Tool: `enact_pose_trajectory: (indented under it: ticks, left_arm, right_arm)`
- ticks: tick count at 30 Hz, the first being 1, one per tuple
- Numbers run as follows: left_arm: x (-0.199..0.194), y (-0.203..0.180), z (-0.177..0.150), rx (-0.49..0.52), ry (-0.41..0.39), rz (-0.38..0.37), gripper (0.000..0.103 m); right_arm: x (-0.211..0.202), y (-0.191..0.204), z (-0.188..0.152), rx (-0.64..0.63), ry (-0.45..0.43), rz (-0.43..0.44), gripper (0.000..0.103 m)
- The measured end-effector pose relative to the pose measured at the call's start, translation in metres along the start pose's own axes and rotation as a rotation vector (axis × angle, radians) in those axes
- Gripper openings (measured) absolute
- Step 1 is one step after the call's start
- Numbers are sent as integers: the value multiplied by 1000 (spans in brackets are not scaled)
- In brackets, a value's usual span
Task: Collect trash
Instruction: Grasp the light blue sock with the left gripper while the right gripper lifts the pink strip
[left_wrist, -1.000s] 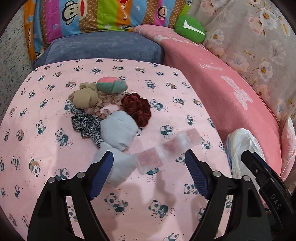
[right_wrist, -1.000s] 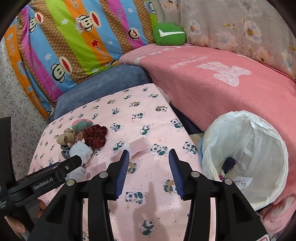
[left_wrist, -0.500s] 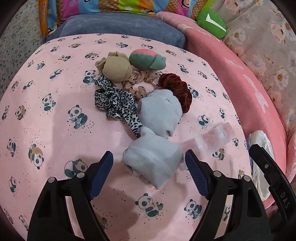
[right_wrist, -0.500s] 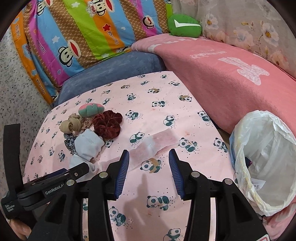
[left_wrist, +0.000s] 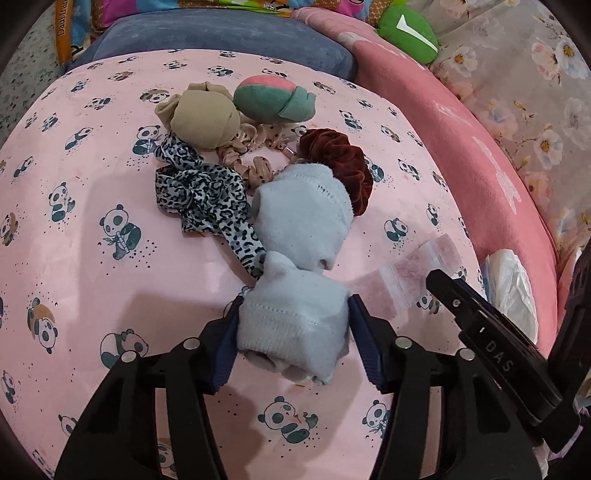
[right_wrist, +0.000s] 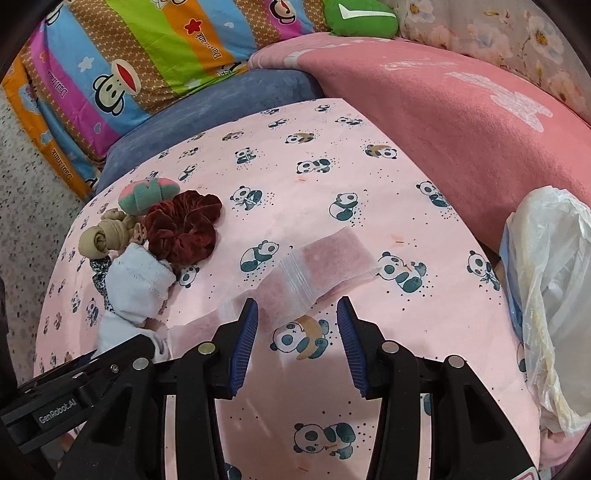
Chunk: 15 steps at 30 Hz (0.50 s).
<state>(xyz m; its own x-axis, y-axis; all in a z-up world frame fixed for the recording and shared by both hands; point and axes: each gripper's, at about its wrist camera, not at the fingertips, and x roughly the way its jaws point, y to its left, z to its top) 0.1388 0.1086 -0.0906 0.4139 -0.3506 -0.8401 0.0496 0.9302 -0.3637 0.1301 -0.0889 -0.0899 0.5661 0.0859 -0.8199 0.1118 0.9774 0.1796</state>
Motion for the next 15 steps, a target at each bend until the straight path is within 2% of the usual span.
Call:
enact_pose_trajectory:
  ticks: [3, 9, 11, 14, 15]
  left_arm:
    - [1, 1, 1, 1, 3, -8, 48]
    - [2, 2, 3, 3, 9, -10, 46]
    - [2, 2, 3, 3, 11, -9, 46]
    - [1, 2, 3, 3, 11, -10, 44]
    - [1, 2, 3, 4, 11, -8, 44]
  right_arm:
    - [8, 2, 0, 3, 15, 4, 44]
    - [14, 10, 1, -29, 8, 6, 43]
    - [16, 12, 1, -44, 5, 5, 36]
    - [16, 13, 1, -54, 7, 16, 16]
    - [17, 12, 1, -51, 12, 27, 14]
